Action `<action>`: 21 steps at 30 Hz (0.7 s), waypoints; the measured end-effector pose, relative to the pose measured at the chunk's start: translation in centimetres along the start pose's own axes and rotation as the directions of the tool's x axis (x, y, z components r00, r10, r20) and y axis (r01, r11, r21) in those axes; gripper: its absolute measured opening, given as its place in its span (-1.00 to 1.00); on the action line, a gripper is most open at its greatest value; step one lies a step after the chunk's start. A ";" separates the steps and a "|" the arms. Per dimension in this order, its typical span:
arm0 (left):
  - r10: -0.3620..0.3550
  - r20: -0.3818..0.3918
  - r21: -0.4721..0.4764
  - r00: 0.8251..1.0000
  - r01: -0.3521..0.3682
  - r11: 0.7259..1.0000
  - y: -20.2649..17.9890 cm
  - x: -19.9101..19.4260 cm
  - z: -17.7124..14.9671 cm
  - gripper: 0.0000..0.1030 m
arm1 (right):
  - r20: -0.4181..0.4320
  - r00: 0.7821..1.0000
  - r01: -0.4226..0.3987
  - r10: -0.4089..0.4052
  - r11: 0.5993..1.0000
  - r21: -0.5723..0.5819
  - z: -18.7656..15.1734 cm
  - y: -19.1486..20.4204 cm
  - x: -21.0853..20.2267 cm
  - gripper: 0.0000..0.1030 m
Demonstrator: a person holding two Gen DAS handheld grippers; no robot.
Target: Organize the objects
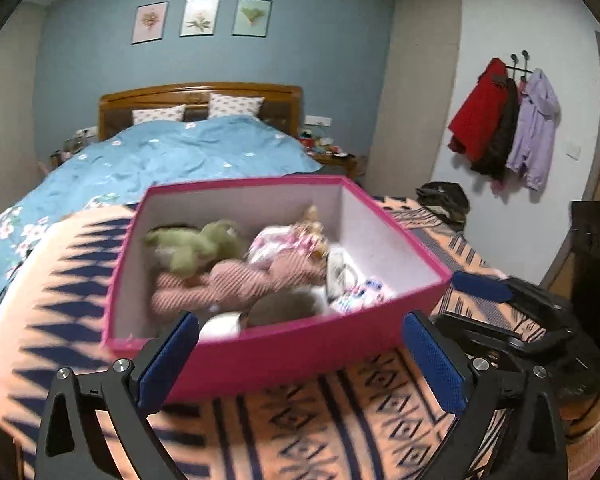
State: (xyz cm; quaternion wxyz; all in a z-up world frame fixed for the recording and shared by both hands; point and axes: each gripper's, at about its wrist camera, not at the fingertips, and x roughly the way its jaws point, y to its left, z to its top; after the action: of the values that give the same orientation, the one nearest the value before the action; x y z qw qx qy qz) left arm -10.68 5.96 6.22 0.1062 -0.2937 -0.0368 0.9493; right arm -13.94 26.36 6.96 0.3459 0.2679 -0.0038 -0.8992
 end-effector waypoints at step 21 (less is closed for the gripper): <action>0.185 -0.075 -0.020 0.980 -0.186 0.982 0.3 -2.6 -8.1 1.00 | -0.056 0.994 0.095 -0.098 0.994 -0.052 -6.3 4.3 0.3 0.97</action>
State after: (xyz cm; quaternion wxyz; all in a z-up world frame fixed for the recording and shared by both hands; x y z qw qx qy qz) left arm -4.09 5.17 0.95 0.0146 -0.3314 -0.0180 0.9432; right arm -8.40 24.03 2.21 0.3086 0.2853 0.0414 -0.9064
